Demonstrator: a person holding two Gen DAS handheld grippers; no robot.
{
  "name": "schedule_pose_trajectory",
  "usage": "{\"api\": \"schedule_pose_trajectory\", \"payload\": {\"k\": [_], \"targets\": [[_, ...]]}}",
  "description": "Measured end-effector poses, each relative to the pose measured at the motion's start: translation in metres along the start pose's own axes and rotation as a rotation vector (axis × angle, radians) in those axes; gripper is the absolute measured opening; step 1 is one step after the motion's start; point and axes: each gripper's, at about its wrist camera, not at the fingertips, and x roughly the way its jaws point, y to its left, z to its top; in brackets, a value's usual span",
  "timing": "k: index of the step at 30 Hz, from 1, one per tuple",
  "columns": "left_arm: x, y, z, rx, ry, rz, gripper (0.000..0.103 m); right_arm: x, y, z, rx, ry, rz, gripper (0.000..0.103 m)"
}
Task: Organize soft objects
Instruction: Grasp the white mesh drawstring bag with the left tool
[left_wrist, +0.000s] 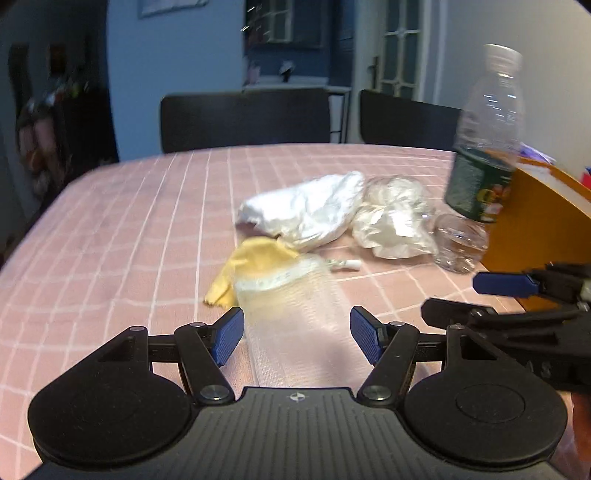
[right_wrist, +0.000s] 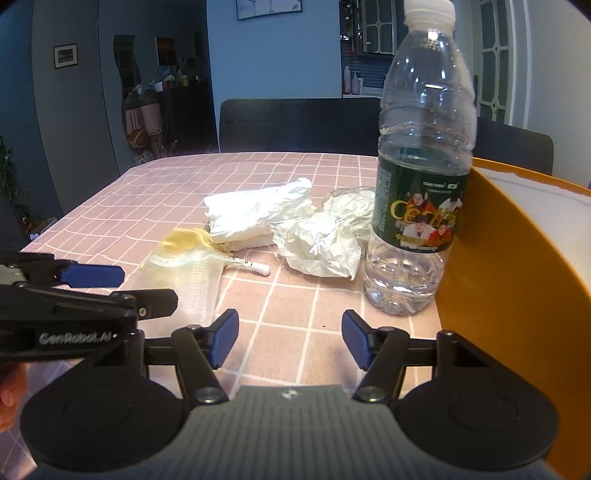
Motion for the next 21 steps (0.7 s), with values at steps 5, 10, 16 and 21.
{"api": "schedule_pose_trajectory", "payload": {"k": [5,10,16,21], "targets": [[0.012,0.007,-0.001,-0.096,0.051,-0.033,0.082,0.009,0.002,-0.003,-0.022,0.023,0.003,0.047],[0.016,0.010,-0.002,-0.197,0.097,-0.112,0.084,0.015,0.009,-0.008,-0.053,0.051,0.055,0.047],[0.020,-0.013,-0.002,-0.073,0.100,-0.012,0.056,0.018,0.011,-0.011,-0.054,0.062,0.055,0.046],[0.019,-0.018,-0.006,-0.039,0.073,-0.032,0.021,0.015,0.010,-0.012,-0.050,0.067,0.054,0.047]]}}
